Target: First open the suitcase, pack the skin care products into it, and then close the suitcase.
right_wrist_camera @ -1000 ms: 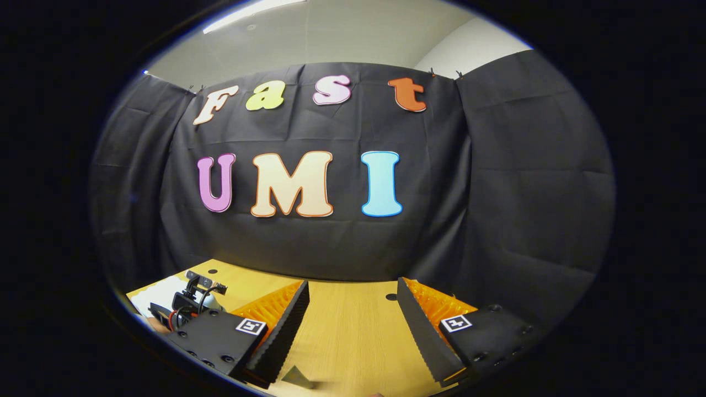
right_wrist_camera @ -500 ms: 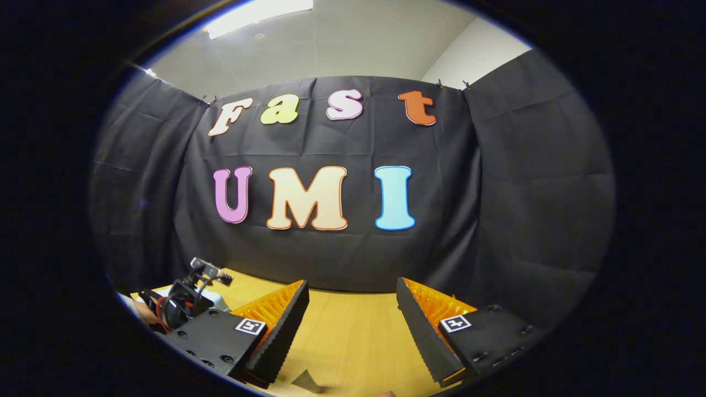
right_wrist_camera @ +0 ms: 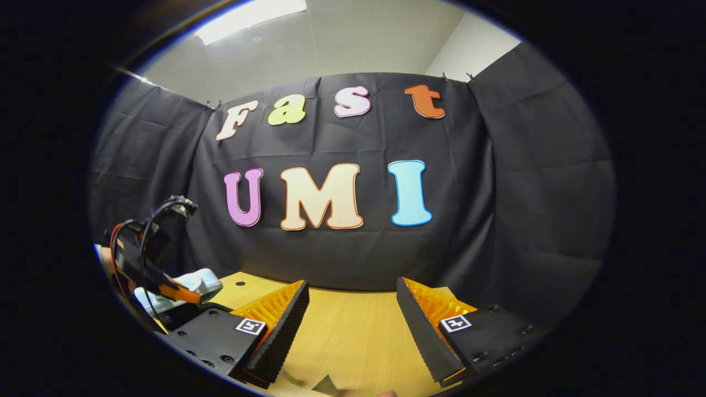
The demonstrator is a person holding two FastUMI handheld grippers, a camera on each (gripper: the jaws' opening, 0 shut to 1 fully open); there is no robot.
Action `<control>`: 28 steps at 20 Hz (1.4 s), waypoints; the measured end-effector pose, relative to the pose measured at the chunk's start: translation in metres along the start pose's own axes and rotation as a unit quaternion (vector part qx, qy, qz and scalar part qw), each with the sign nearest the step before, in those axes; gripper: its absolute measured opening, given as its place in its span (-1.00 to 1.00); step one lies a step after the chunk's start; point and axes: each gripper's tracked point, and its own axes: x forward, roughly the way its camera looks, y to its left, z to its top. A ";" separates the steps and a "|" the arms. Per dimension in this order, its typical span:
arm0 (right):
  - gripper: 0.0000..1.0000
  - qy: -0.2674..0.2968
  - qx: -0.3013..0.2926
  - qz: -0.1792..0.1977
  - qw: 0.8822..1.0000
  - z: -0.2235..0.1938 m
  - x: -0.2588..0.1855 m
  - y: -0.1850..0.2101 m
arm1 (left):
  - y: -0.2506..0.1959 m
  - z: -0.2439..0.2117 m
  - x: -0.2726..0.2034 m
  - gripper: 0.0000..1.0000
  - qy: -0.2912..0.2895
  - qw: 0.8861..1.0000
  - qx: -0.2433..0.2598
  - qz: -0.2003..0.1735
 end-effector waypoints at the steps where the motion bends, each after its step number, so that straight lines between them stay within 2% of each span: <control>1: 0.97 -0.002 -0.001 -0.001 1.000 0.002 0.001 0.002 | 0.006 0.006 -0.003 -0.99 -0.005 1.000 0.002 0.007; 4: 0.97 0.000 -0.002 -0.002 1.000 -0.002 0.005 0.013 | 0.026 0.012 -0.005 -0.99 -0.025 0.999 -0.004 0.030; 8: 0.97 0.007 -0.005 -0.001 1.000 -0.011 0.013 0.033 | 0.096 0.029 -0.020 -1.00 -0.067 0.996 -0.028 0.057; 13: 0.97 0.010 -0.018 -0.007 1.000 -0.020 0.030 0.059 | 0.162 0.025 -0.022 -1.00 -0.067 0.994 -0.018 0.078; 17: 0.97 0.008 -0.024 -0.024 0.999 -0.021 0.045 0.070 | 0.220 0.019 -0.017 -1.00 -0.068 0.992 -0.040 0.102; 20: 1.00 0.010 -0.021 -0.040 0.999 -0.023 0.053 0.074 | 0.266 0.006 -0.011 -1.00 -0.064 0.988 -0.062 0.122; 22: 0.97 0.013 -0.023 -0.047 0.999 -0.023 0.058 0.079 | 0.305 -0.004 -0.010 -1.00 -0.068 0.984 -0.061 0.155; 28: 0.96 0.006 -0.050 -0.060 0.997 -0.013 0.067 0.088 | 0.368 -0.054 0.015 -1.00 -0.048 0.977 -0.146 0.150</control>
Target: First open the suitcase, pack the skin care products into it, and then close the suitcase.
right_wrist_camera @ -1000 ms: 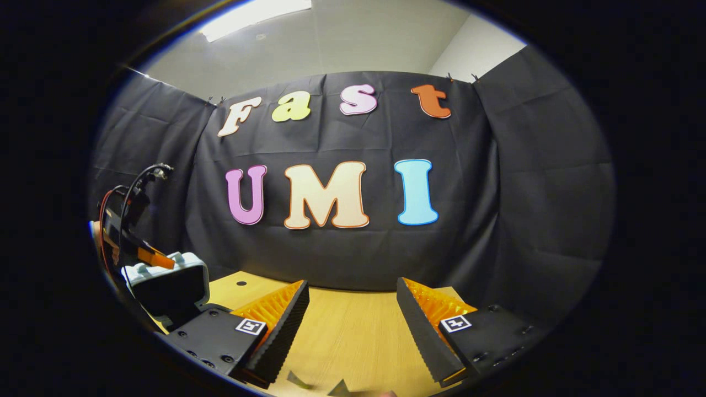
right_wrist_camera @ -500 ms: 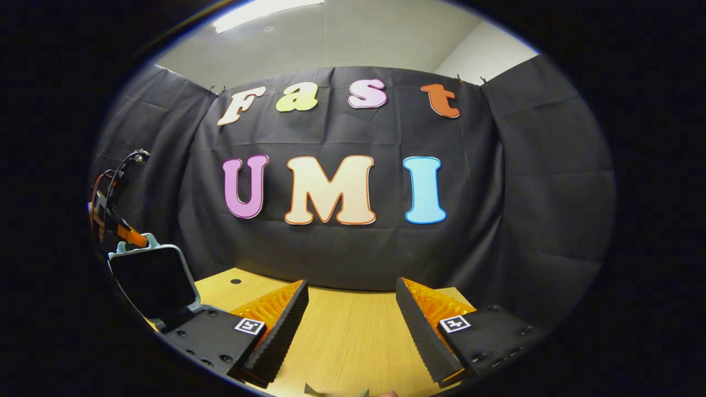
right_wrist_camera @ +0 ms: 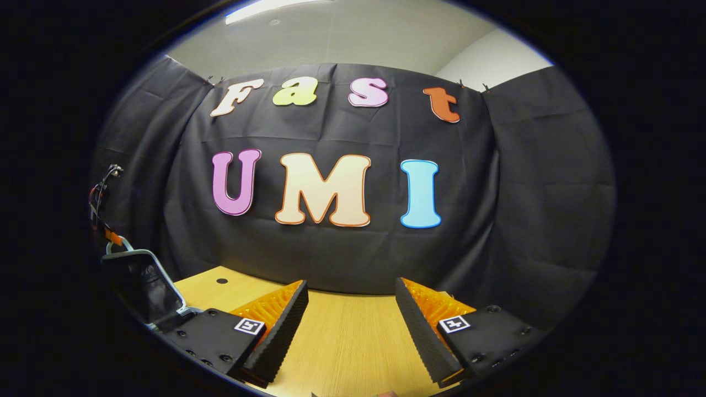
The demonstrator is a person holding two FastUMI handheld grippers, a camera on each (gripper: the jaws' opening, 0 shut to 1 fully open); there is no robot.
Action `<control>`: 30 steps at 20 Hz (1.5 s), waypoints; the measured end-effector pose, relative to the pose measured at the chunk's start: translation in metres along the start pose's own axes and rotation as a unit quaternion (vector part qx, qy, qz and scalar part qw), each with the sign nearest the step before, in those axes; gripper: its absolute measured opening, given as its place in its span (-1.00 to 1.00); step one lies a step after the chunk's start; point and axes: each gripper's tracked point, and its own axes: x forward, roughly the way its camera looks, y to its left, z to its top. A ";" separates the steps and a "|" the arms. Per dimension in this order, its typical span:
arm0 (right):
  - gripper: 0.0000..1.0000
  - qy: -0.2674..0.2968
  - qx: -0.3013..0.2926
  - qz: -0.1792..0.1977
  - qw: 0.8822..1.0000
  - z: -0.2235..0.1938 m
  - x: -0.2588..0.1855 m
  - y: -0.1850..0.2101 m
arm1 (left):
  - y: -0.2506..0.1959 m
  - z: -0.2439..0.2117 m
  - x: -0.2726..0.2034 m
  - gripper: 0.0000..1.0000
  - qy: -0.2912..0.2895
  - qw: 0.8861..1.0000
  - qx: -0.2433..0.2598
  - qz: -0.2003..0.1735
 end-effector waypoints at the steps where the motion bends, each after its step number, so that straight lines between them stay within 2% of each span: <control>1: 0.96 0.000 -0.001 -0.002 1.000 0.001 -0.001 0.001 | 0.009 -0.007 0.006 -1.00 0.006 1.000 -0.009 0.003; 3: 0.96 0.002 -0.006 -0.007 1.000 0.001 -0.001 0.001 | 0.024 -0.024 0.021 -1.00 0.019 1.000 -0.019 0.008; 7: 0.96 0.011 -0.010 -0.019 1.000 -0.003 -0.006 -0.006 | 0.041 -0.049 0.048 -0.99 0.034 0.998 -0.036 0.041; 9: 0.96 0.012 -0.013 -0.025 1.000 -0.003 -0.009 -0.011 | 0.053 -0.063 0.058 -0.92 0.041 0.996 -0.047 0.056; 12: 0.96 0.012 -0.019 -0.029 0.999 -0.005 -0.014 -0.016 | 0.060 -0.088 0.068 -0.72 0.051 0.992 -0.079 0.079; 13: 0.96 0.013 -0.021 -0.029 0.999 -0.006 -0.014 -0.017 | 0.064 -0.090 0.069 -0.72 0.048 0.990 -0.091 0.096; 15: 0.96 0.013 -0.022 -0.031 0.999 -0.007 -0.016 -0.020 | 0.058 -0.079 0.067 -0.62 0.021 0.987 -0.128 0.095; 16: 0.96 0.012 -0.020 -0.029 0.999 -0.006 -0.017 -0.020 | 0.055 -0.073 0.067 -0.44 0.005 0.986 -0.140 0.090; 17: 0.96 0.010 -0.017 -0.026 0.999 -0.004 -0.017 -0.020 | 0.049 -0.064 0.064 -0.24 -0.014 0.986 -0.143 0.088; 20: 0.96 -0.008 -0.014 -0.022 1.000 0.004 -0.021 -0.028 | 0.023 -0.034 0.045 0.82 -0.073 0.986 -0.117 0.093; 23: 0.97 -0.027 -0.006 -0.010 1.000 0.011 -0.027 -0.035 | -0.024 0.004 0.008 0.80 -0.133 0.983 -0.101 0.070; 26: 0.97 -0.034 0.011 0.004 0.999 0.015 -0.029 -0.047 | -0.084 0.033 -0.024 0.79 -0.172 0.981 -0.089 0.030; 27: 0.97 -0.038 0.015 0.009 0.999 0.017 -0.031 -0.051 | -0.108 0.039 -0.033 0.87 -0.180 0.980 -0.081 0.013; 28: 0.97 -0.044 0.020 0.011 0.999 0.021 -0.034 -0.059 | -0.129 0.044 -0.045 0.82 -0.190 0.979 -0.070 -0.001; 29: 1.00 -0.051 0.026 0.015 0.998 0.023 -0.036 -0.064 | -0.152 0.049 -0.055 0.91 -0.195 0.979 -0.056 -0.013; 30: 0.96 -0.059 0.035 0.021 0.997 0.027 -0.039 -0.066 | -0.170 0.057 -0.068 0.92 -0.210 0.976 -0.044 -0.023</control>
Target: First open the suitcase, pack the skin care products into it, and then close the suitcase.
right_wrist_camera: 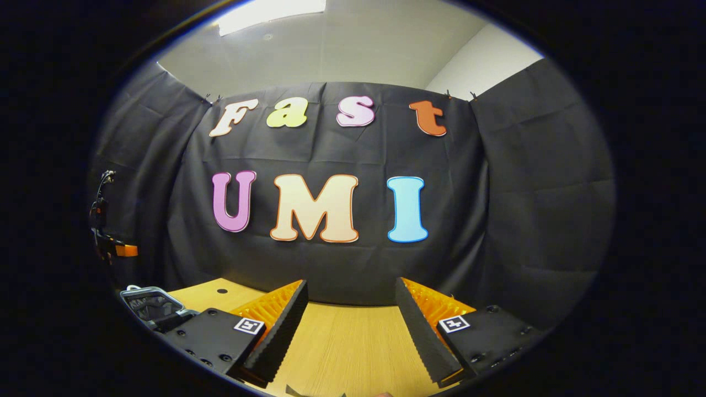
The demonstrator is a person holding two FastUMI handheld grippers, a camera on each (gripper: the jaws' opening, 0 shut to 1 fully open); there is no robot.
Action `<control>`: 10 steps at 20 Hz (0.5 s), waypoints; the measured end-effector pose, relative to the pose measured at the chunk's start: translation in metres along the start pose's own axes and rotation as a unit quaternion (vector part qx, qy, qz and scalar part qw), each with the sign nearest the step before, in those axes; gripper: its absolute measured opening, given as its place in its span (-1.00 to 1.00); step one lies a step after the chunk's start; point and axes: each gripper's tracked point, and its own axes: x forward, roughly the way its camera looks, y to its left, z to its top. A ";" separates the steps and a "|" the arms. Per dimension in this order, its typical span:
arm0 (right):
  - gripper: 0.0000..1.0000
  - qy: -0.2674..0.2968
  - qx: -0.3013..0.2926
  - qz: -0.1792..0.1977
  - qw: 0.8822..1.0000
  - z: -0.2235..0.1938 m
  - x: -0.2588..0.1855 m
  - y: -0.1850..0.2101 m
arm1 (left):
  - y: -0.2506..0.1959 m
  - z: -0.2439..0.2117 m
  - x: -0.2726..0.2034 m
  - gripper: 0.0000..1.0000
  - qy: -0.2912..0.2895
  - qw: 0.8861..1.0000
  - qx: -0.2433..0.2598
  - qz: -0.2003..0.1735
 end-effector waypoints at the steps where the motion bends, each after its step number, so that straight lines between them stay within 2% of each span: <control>1: 0.96 -0.009 0.008 0.003 1.000 0.005 -0.003 -0.004 | -0.022 0.009 -0.009 0.92 -0.011 1.000 0.001 -0.018; 5: 0.96 -0.015 0.012 0.021 1.000 0.007 -0.008 -0.016 | -0.096 0.017 -0.033 0.89 -0.029 0.997 0.002 -0.073; 10: 0.96 -0.017 0.021 0.037 0.999 0.009 -0.016 -0.042 | -0.161 0.011 -0.057 0.87 -0.023 0.995 0.008 -0.099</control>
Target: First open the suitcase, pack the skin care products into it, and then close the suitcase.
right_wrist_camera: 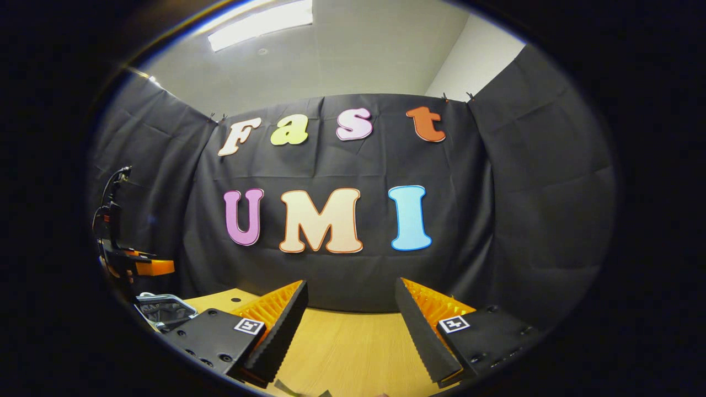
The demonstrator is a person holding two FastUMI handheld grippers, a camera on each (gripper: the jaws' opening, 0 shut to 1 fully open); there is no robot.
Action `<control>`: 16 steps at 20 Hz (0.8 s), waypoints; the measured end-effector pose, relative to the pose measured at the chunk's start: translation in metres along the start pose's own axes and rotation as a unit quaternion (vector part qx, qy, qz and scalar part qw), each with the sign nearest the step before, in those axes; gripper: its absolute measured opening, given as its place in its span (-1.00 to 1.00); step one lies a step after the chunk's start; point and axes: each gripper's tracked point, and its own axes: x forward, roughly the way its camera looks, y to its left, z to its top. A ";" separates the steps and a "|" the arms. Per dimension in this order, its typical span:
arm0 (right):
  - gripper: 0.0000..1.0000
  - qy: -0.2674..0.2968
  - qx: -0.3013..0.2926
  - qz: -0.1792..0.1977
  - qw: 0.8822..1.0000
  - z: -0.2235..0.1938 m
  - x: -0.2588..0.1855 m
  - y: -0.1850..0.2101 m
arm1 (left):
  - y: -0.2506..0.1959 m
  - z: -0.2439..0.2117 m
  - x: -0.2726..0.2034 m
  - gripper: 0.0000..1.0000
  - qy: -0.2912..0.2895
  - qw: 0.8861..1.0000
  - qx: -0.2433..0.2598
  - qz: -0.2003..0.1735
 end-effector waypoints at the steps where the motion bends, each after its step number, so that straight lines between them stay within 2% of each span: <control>1: 0.96 0.002 0.002 0.003 1.000 -0.002 -0.002 -0.005 | -0.013 -0.002 -0.003 0.91 0.002 1.000 -0.002 -0.005; 4: 0.96 0.004 0.004 0.014 1.000 -0.006 -0.011 -0.019 | -0.051 -0.010 -0.014 0.87 0.002 1.000 0.000 -0.021; 7: 0.96 -0.001 0.006 0.019 1.000 -0.012 -0.021 -0.030 | -0.102 -0.027 -0.026 0.91 0.007 0.998 -0.008 -0.057; 10: 0.96 0.017 0.006 0.025 1.000 -0.026 -0.033 -0.035 | -0.150 -0.061 -0.038 0.91 0.037 0.994 -0.012 -0.103; 16: 0.96 0.043 -0.005 0.027 0.999 -0.037 -0.046 -0.046 | -0.201 -0.126 -0.050 0.92 0.095 0.984 -0.019 -0.151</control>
